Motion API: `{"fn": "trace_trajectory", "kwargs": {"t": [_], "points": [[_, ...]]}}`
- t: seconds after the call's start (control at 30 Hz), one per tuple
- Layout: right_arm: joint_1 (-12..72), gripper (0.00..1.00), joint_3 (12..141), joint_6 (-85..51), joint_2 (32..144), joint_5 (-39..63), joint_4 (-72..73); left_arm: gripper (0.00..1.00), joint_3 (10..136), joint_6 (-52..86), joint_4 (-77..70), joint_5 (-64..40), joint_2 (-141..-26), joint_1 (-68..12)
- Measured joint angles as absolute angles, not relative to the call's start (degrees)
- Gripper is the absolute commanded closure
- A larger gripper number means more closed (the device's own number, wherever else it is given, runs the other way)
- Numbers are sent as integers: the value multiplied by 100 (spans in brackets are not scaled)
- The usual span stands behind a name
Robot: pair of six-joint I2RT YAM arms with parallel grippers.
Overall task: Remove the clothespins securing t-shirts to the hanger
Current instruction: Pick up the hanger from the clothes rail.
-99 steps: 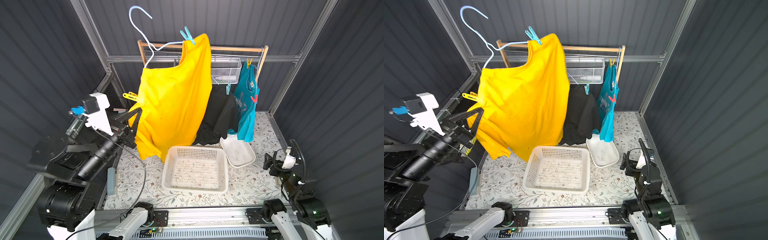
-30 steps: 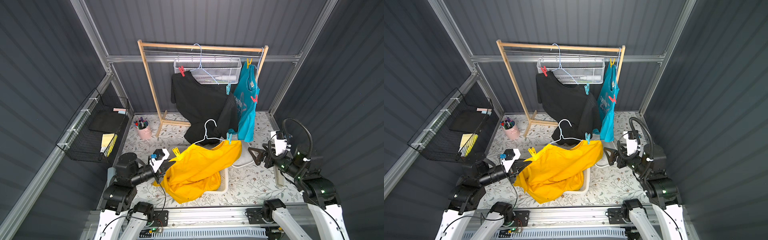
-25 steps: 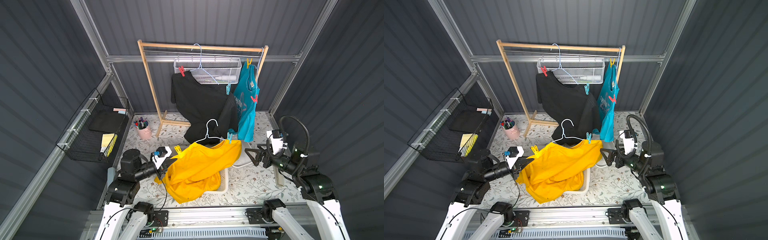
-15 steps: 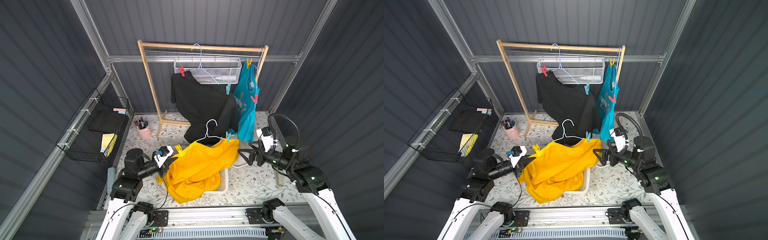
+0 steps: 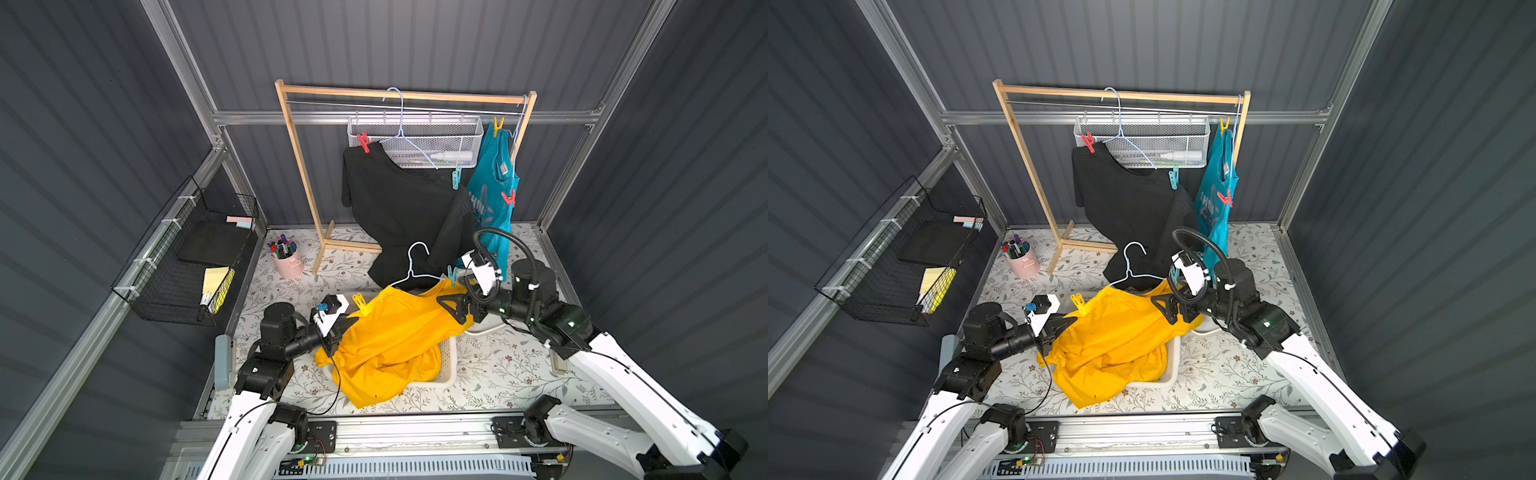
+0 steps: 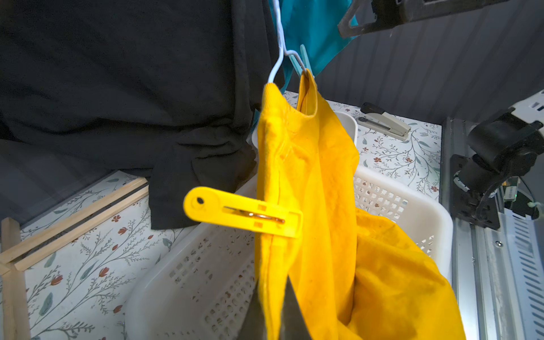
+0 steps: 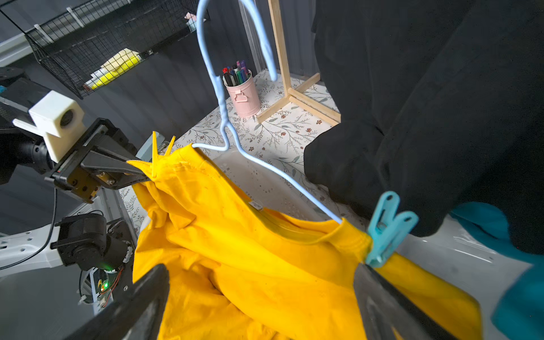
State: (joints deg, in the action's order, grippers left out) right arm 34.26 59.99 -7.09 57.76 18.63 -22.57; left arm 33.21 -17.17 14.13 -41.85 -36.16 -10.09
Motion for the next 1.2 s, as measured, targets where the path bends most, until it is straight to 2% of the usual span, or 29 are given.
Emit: {"fn": "trace_trajectory", "kwargs": {"t": [0.2, 0.4, 0.67, 0.8, 0.93, 0.97, 1.03, 1.07, 1.1, 1.17, 1.2], "points": [[3920, 8, 6820, -792, 6746, 1505, -2139, 100, 3234, -1527, 1103, -4313, -3658, -1009], [4064, 20, 7662, -1039, 7677, 1352, -1916, 100, 3089, -1330, 939, -4423, -3754, -1009], [4069, 55, 7811, -1422, 8114, 1256, -1704, 100, 3057, -1245, 895, -4394, -3662, -1009], [4134, 75, 7658, -1643, 8053, 1184, -1376, 95, 3041, -1155, 834, -4394, -3597, -1009], [4239, 93, 7432, -1789, 7907, 1153, -1151, 73, 3022, -1052, 786, -4394, -3468, -1009], [4250, 98, 7422, -1811, 7891, 1135, -1164, 63, 3020, -1002, 742, -4397, -3385, -1009], [4265, 100, 7343, -1857, 7843, 1125, -1100, 52, 3020, -952, 644, -4438, -3247, -1009], [4281, 100, 7273, -1861, 7795, 1120, -1035, 39, 3020, -939, 620, -4462, -3192, -1009], [4292, 100, 7188, -1872, 7734, 1109, -974, 23, 3020, -952, 591, -4499, -3146, -1009], [4296, 100, 6899, -1892, 7540, 1087, -781, 2, 3020, -917, 550, -4591, -3089, -1015], [4298, 100, 6772, -1903, 7450, 1085, -696, 0, 3020, -906, 552, -4635, -3089, -1024]]}}
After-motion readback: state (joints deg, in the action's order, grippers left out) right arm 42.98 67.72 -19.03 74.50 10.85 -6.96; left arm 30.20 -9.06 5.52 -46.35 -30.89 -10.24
